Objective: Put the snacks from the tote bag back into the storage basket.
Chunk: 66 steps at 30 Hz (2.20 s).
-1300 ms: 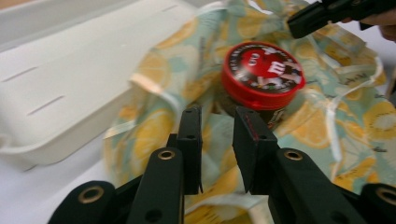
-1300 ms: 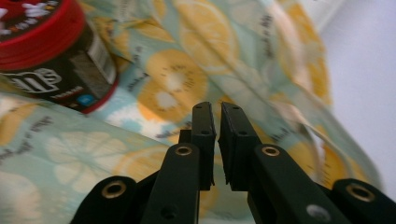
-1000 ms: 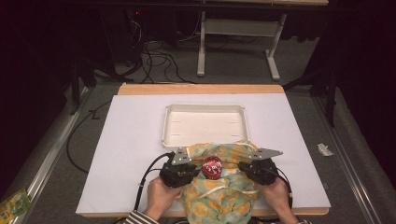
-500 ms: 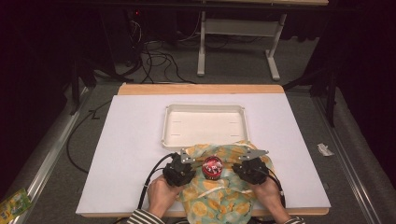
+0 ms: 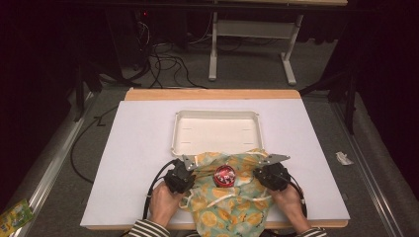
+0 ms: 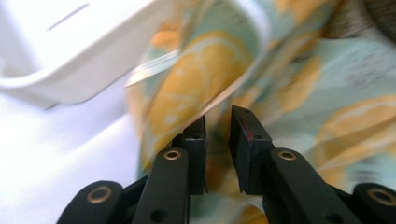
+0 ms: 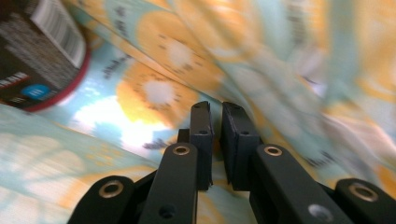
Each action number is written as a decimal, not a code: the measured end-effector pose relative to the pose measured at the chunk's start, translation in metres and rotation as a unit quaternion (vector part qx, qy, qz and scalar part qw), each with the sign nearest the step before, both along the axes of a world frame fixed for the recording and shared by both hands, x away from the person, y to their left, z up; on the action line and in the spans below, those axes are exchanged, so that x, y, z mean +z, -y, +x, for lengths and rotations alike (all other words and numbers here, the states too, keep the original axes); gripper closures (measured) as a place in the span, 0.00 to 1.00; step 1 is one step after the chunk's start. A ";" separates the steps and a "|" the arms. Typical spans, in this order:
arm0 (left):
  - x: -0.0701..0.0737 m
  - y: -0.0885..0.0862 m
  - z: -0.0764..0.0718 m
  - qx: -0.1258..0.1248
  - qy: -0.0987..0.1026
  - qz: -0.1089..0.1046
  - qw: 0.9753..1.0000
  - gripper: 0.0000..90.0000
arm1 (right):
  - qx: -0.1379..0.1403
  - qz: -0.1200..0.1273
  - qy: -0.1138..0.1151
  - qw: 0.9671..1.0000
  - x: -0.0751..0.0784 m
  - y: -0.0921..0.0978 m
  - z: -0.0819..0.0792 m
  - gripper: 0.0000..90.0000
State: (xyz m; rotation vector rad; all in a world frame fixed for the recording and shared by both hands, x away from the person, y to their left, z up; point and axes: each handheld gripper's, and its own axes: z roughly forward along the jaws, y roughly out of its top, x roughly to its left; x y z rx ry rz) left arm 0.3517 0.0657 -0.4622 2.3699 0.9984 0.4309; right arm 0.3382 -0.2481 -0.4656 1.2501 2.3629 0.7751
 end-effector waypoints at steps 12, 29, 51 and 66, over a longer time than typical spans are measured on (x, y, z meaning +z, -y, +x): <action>0.000 -0.018 0.007 0.018 0.008 0.019 1.000 0.95 | -0.024 -0.012 -0.002 1.000 0.002 0.021 0.001 0.95; -0.001 -0.030 0.012 0.017 0.012 0.018 1.000 1.00 | -0.032 -0.010 -0.002 0.999 0.001 0.036 -0.003 1.00; 0.001 -0.040 0.008 -0.014 0.002 -0.040 0.999 0.91 | -0.029 0.000 0.003 1.000 0.001 0.035 -0.007 0.94; 0.023 -0.045 -0.011 -0.052 0.006 -0.112 0.992 0.78 | 0.002 0.043 0.031 0.999 0.020 0.031 -0.025 0.91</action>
